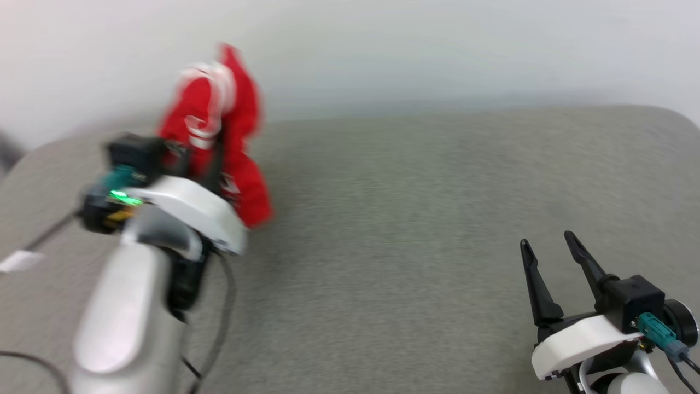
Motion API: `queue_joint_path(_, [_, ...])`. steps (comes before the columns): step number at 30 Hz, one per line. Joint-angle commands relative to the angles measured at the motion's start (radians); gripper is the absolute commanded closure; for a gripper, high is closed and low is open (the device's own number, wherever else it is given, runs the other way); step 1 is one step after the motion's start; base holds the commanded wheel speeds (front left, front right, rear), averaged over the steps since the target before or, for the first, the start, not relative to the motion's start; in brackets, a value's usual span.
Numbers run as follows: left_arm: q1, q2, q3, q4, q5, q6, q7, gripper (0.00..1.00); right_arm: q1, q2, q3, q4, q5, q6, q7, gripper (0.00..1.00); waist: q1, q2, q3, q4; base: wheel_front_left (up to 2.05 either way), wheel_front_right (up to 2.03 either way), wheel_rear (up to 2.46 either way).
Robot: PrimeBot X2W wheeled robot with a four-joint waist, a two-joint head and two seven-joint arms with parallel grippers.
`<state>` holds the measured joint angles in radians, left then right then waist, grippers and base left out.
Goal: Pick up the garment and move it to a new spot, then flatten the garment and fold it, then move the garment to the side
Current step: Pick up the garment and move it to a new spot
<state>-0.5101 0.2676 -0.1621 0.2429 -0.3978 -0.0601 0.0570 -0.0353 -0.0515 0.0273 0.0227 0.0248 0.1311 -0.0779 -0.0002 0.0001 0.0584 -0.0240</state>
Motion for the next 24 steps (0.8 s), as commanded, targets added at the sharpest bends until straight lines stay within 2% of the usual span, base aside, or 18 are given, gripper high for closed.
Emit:
queue_joint_path(1, [0.024, -0.022, -0.027, -0.012, 0.002, -0.007, 0.013, 1.00, 0.008, 0.002, 0.001, -0.005, 0.002, -0.001, 0.003, 0.00, 0.0002, -0.0001, 0.001, -0.095, 0.00, 0.00, 0.00])
queue_joint_path(5, [0.083, -0.085, -0.136, -0.012, 0.001, -0.034, 0.033, 1.00, 0.013, 0.002, -0.005, -0.017, 0.014, -0.001, 0.005, 0.00, 0.0002, -0.0001, 0.036, -0.157, 0.00, 0.00, 0.00])
queue_joint_path(12, [0.203, -0.161, -0.360, 0.086, -0.013, -0.065, 0.043, 0.99, 0.001, 0.002, -0.020, -0.027, 0.022, -0.001, -0.004, 0.00, 0.0002, -0.0001, 0.086, -0.193, 0.00, 0.00, 0.00])
queue_joint_path(13, [0.209, -0.165, -0.387, 0.097, -0.009, -0.067, 0.038, 0.69, -0.003, 0.002, -0.024, -0.026, 0.022, -0.001, -0.005, 0.00, 0.0002, -0.0001, 0.091, -0.191, 0.00, 0.00, 0.00])
queue_joint_path(14, [0.213, -0.166, -0.414, 0.105, -0.006, -0.069, 0.031, 0.31, -0.006, 0.002, -0.028, -0.025, 0.022, -0.001, -0.007, 0.00, 0.0002, -0.0001, 0.094, -0.188, 0.00, 0.00, 0.00])
queue_joint_path(15, [0.220, -0.168, -0.435, 0.113, -0.010, -0.069, 0.026, 0.00, -0.008, 0.002, -0.032, -0.024, 0.020, -0.001, -0.009, 0.00, 0.0002, -0.0001, 0.096, -0.182, 0.00, 0.00, 0.00])
queue_joint_path(20, [0.208, -0.167, -0.508, 0.103, 0.013, -0.070, -0.074, 0.00, -0.011, 0.002, -0.045, -0.018, 0.007, -0.001, -0.009, 0.00, 0.0002, -0.0001, 0.072, -0.137, 0.00, 0.00, 0.00])
queue_joint_path(24, [0.197, -0.172, -0.489, 0.063, 0.020, -0.054, -0.193, 0.00, 0.009, 0.002, -0.060, -0.022, 0.002, -0.001, -0.001, 0.00, 0.0002, -0.0001, 0.030, -0.091, 0.00, 0.00, 0.00])
